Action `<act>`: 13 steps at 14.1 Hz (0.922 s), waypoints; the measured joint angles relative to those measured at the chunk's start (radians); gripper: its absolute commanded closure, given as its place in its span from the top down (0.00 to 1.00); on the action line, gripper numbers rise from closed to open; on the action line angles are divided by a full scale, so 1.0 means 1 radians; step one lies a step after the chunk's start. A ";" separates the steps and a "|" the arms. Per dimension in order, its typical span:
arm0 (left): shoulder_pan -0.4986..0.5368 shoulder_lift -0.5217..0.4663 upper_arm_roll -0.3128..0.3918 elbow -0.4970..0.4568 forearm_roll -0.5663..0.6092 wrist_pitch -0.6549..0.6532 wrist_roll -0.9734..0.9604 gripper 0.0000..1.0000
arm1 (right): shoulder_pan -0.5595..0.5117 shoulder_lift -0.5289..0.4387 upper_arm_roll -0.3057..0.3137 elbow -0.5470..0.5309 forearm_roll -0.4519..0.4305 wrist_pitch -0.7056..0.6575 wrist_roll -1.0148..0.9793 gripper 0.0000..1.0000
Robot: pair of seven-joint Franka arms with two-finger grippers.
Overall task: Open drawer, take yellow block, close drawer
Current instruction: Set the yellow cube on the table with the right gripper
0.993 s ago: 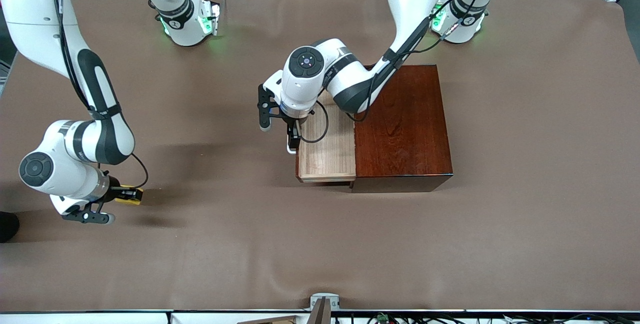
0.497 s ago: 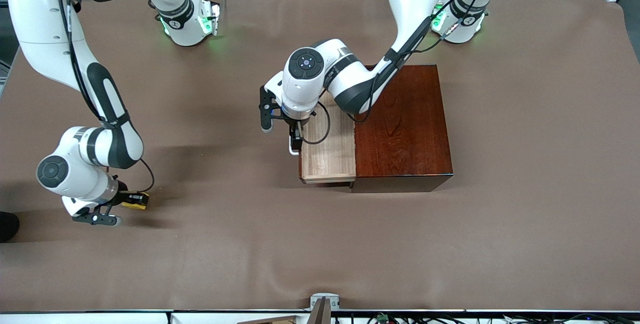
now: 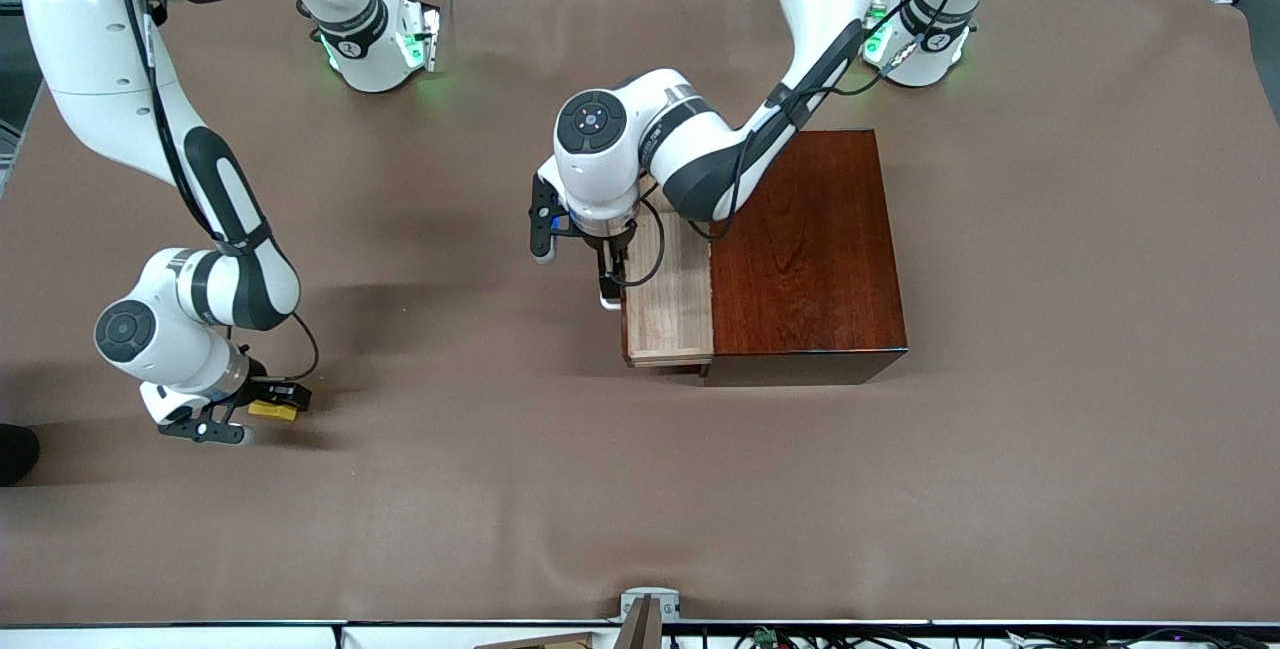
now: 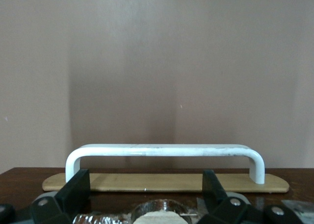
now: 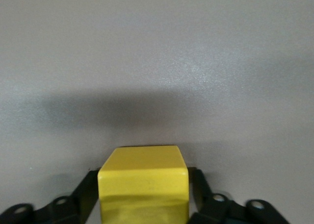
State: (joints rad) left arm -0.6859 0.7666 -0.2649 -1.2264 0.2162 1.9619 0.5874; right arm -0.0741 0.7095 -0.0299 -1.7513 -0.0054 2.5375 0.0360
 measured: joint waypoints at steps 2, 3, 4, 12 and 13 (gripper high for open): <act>0.000 -0.001 0.000 0.002 0.026 -0.042 -0.002 1.00 | 0.000 -0.011 0.001 0.006 0.000 0.007 0.000 1.00; 0.001 -0.001 0.001 0.002 0.040 -0.067 -0.002 1.00 | 0.000 -0.027 0.002 0.009 0.000 -0.006 0.000 1.00; 0.002 -0.002 0.002 0.002 0.049 -0.090 0.000 1.00 | 0.000 -0.049 0.003 0.014 0.000 -0.035 0.000 1.00; 0.009 -0.030 0.056 -0.003 0.147 -0.306 0.072 1.00 | 0.054 -0.337 0.019 0.044 0.000 -0.436 0.002 1.00; 0.007 -0.031 0.056 -0.003 0.152 -0.307 0.072 1.00 | 0.063 -0.385 0.019 0.047 0.001 -0.501 0.003 1.00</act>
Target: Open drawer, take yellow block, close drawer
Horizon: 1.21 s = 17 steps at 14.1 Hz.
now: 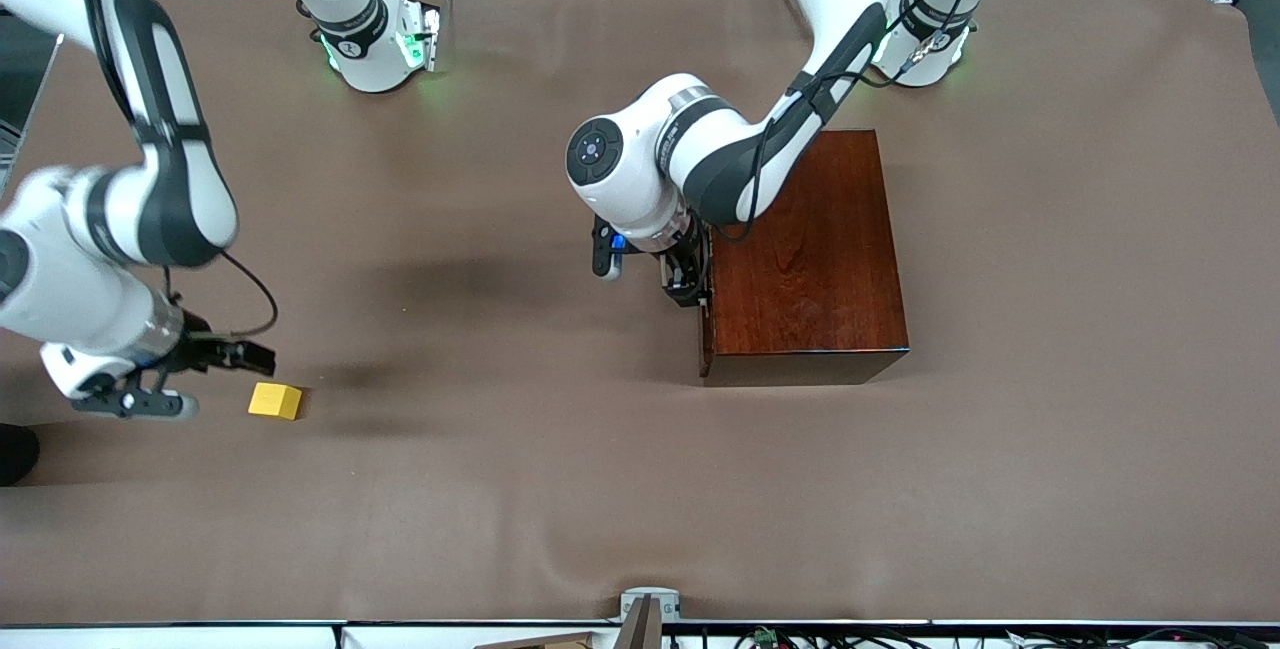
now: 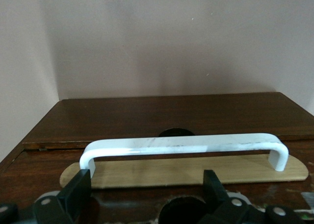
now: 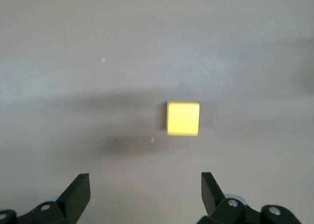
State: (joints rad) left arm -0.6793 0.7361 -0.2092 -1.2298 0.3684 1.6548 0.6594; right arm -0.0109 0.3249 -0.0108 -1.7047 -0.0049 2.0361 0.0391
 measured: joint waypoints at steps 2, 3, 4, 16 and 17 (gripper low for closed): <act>-0.001 0.000 0.000 -0.001 0.003 0.000 0.000 1.00 | 0.016 -0.091 0.000 0.001 0.000 -0.104 0.000 1.00; -0.002 0.000 0.000 -0.001 0.003 0.000 -0.003 1.00 | 0.026 -0.132 0.001 0.001 0.000 -0.156 0.000 1.00; -0.002 0.000 -0.001 -0.001 0.004 0.004 -0.014 1.00 | 0.035 -0.170 0.001 0.002 0.000 -0.207 0.000 1.00; 0.163 -0.234 -0.024 0.019 -0.234 0.112 -1.048 1.00 | 0.083 -0.330 -0.041 0.200 0.086 -0.602 0.035 1.00; 0.234 -0.261 -0.023 0.018 -0.266 0.090 -1.075 1.00 | 0.083 -0.330 -0.041 0.200 0.088 -0.606 0.035 1.00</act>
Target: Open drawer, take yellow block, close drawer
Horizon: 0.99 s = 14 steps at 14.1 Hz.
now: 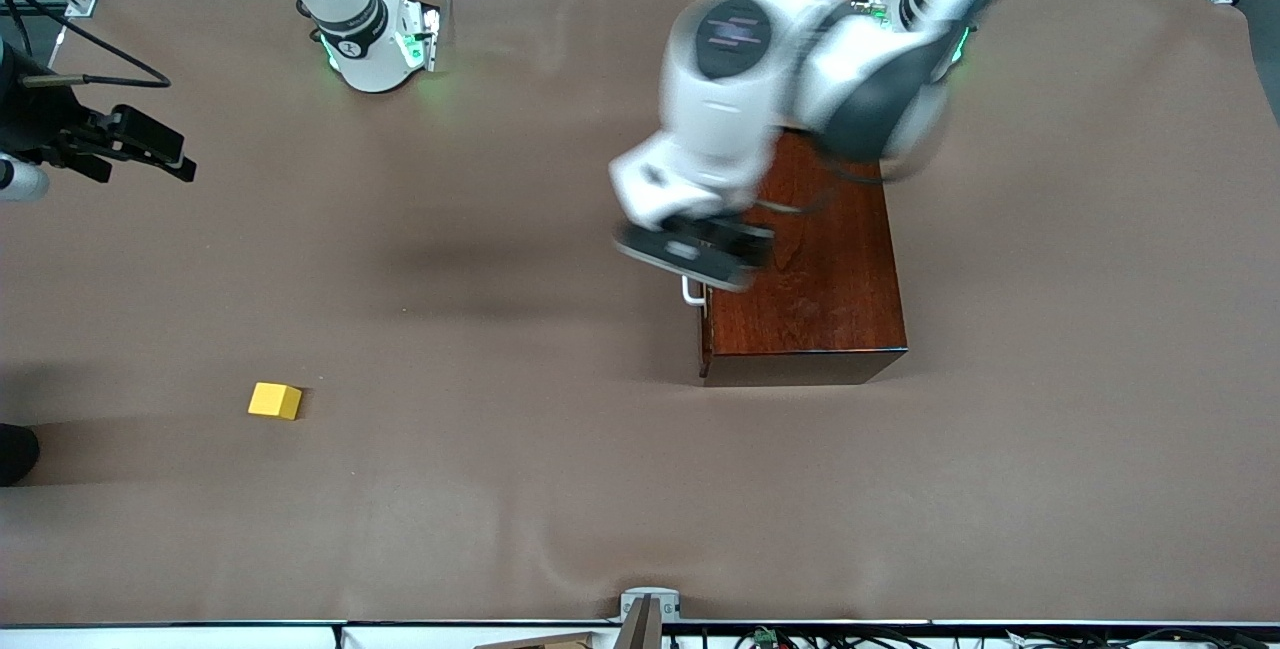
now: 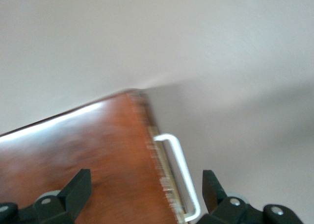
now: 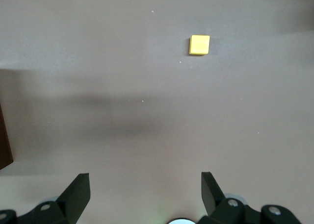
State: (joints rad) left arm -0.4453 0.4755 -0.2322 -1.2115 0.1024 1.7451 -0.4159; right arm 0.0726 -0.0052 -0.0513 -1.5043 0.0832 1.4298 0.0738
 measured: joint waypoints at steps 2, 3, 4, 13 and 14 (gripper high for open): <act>0.145 -0.048 -0.002 -0.001 -0.038 -0.049 -0.008 1.00 | 0.000 0.001 0.001 0.000 -0.003 -0.002 0.000 1.00; 0.204 -0.073 -0.003 -0.002 -0.048 -0.081 -0.008 1.00 | 0.000 0.001 0.001 0.000 -0.011 -0.003 0.000 1.00; 0.249 -0.096 -0.004 -0.003 -0.051 -0.115 -0.008 1.00 | 0.000 0.001 0.000 0.001 -0.026 -0.006 0.000 1.00; 0.457 -0.234 0.006 -0.090 -0.054 -0.260 0.097 1.00 | -0.061 0.001 -0.013 0.016 -0.077 -0.009 0.001 1.00; 0.457 -0.247 0.025 -0.107 -0.055 -0.259 0.118 1.00 | -0.066 0.002 -0.013 0.016 -0.077 -0.007 0.001 1.00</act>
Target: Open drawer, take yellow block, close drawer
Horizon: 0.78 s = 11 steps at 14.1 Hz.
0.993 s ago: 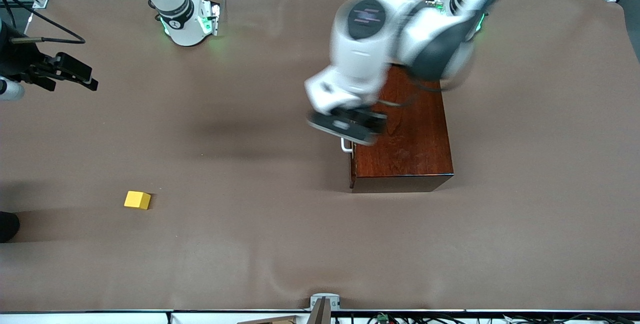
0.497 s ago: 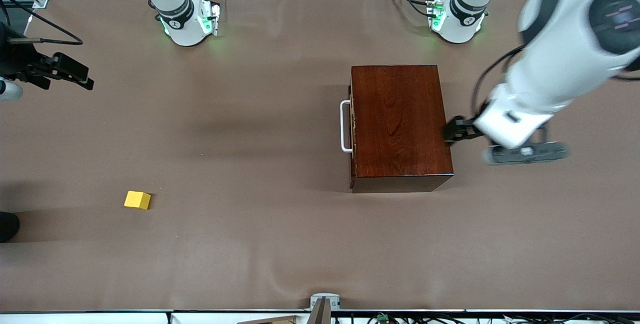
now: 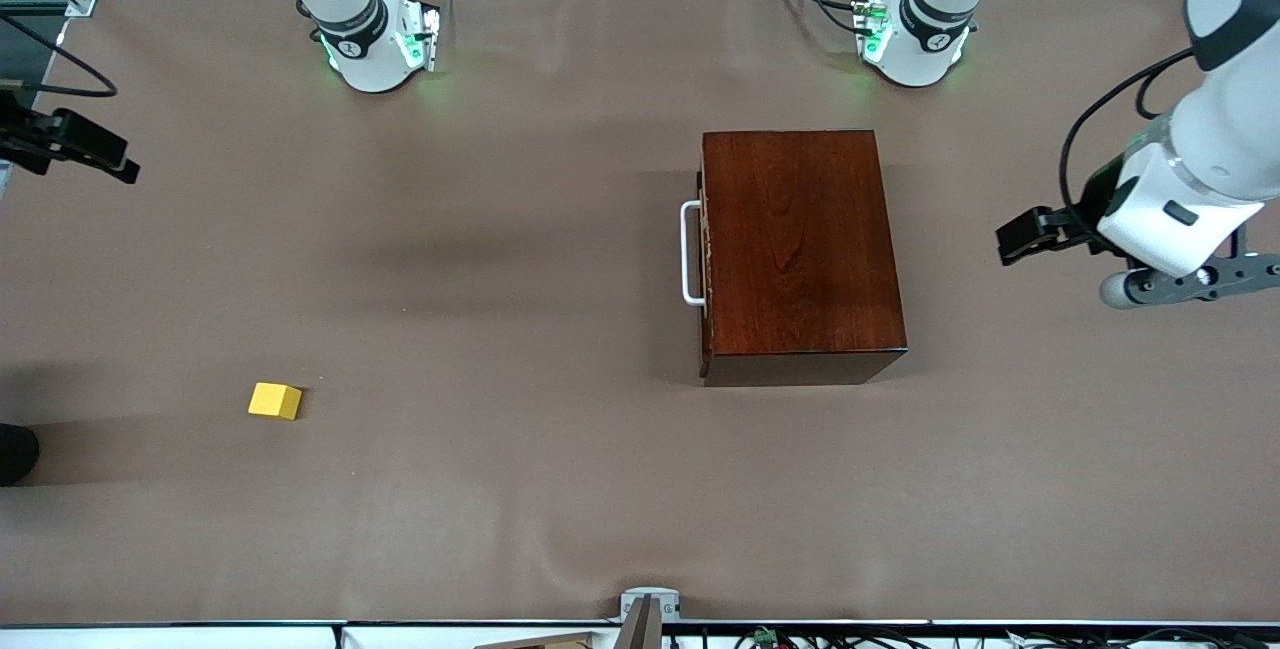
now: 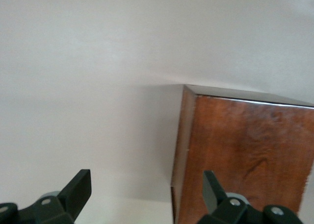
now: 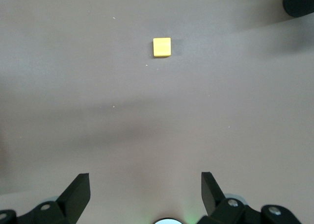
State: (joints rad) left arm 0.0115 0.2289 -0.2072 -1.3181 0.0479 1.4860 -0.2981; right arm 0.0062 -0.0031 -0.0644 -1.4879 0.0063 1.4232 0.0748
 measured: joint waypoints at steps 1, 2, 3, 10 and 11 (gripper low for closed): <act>0.000 -0.015 0.020 -0.017 0.000 0.003 0.011 1.00 | 0.000 0.001 0.000 0.000 0.000 0.003 0.000 1.00; -0.001 -0.032 0.040 -0.038 0.000 0.010 0.026 1.00 | 0.000 0.003 0.003 0.000 0.000 0.005 0.000 1.00; -0.001 -0.050 0.059 -0.064 -0.001 0.029 0.056 1.00 | 0.000 0.005 0.004 0.000 0.000 0.006 0.000 1.00; -0.053 -0.135 0.194 -0.185 -0.040 0.105 0.220 1.00 | -0.025 0.007 0.001 0.000 0.000 0.008 0.000 1.00; -0.057 -0.140 0.194 -0.187 -0.040 0.106 0.220 1.00 | -0.029 0.007 0.001 0.000 0.000 0.008 0.000 1.00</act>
State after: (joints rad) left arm -0.0452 0.0892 -0.0131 -1.5052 0.0082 1.5924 -0.0776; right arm -0.0227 0.0042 -0.0638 -1.4879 0.0065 1.4315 0.0748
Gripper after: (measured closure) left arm 0.000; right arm 0.000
